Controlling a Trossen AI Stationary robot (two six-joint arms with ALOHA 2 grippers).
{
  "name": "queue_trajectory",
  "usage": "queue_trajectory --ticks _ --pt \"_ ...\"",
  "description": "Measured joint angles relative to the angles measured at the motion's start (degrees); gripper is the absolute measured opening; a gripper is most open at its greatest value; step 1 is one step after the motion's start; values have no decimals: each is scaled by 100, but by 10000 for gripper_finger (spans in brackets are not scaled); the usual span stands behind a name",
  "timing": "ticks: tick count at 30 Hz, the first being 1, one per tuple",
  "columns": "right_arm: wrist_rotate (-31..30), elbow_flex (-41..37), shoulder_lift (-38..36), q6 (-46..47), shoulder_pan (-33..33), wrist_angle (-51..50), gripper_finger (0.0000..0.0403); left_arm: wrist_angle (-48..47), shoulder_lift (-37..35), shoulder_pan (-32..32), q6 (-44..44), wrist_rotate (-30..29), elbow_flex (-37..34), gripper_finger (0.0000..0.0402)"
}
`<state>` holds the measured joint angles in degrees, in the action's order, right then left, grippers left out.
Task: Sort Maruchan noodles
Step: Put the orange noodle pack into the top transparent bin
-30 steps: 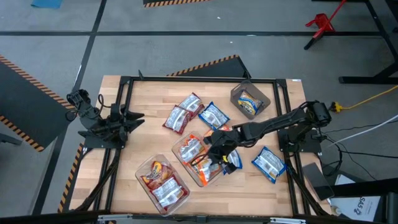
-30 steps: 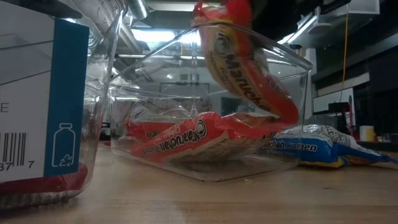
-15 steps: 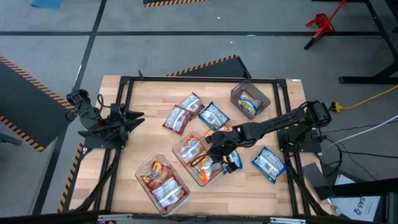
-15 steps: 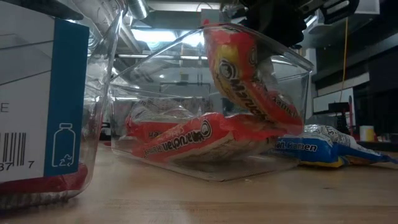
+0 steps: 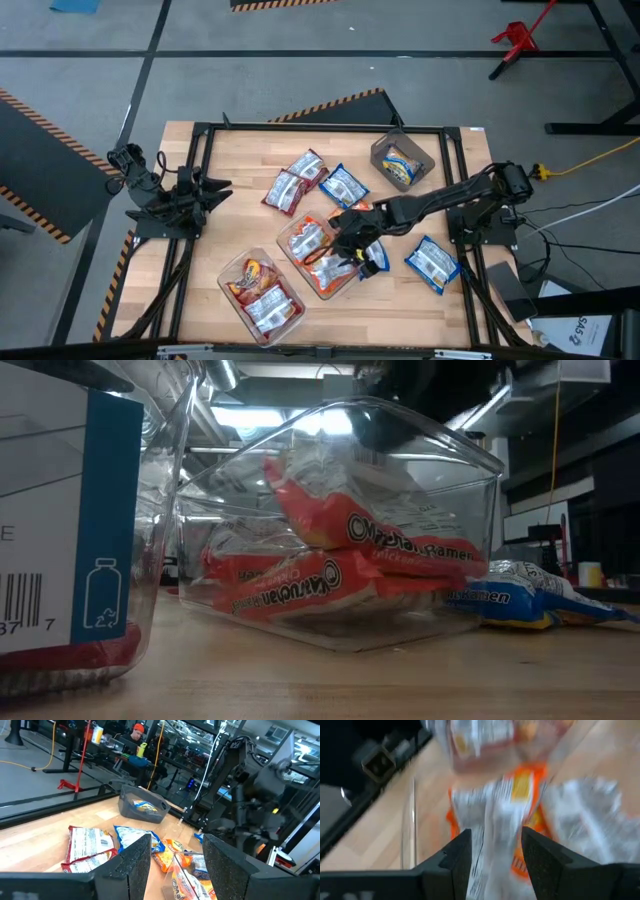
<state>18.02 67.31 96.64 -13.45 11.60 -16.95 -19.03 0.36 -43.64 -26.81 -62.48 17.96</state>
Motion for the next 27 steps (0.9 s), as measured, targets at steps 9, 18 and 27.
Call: queue_trajectory --ticks 9,18,27 --pt "-507 172 -1 -164 0 438 137 -2 0 -1 37 5 0 172" --pt "-506 124 768 108 2 620 123 -52 -2 -2 32 159 0 172" --pt "-453 149 870 302 0 418 122 -116 -2 -2 -7 217 0 172"
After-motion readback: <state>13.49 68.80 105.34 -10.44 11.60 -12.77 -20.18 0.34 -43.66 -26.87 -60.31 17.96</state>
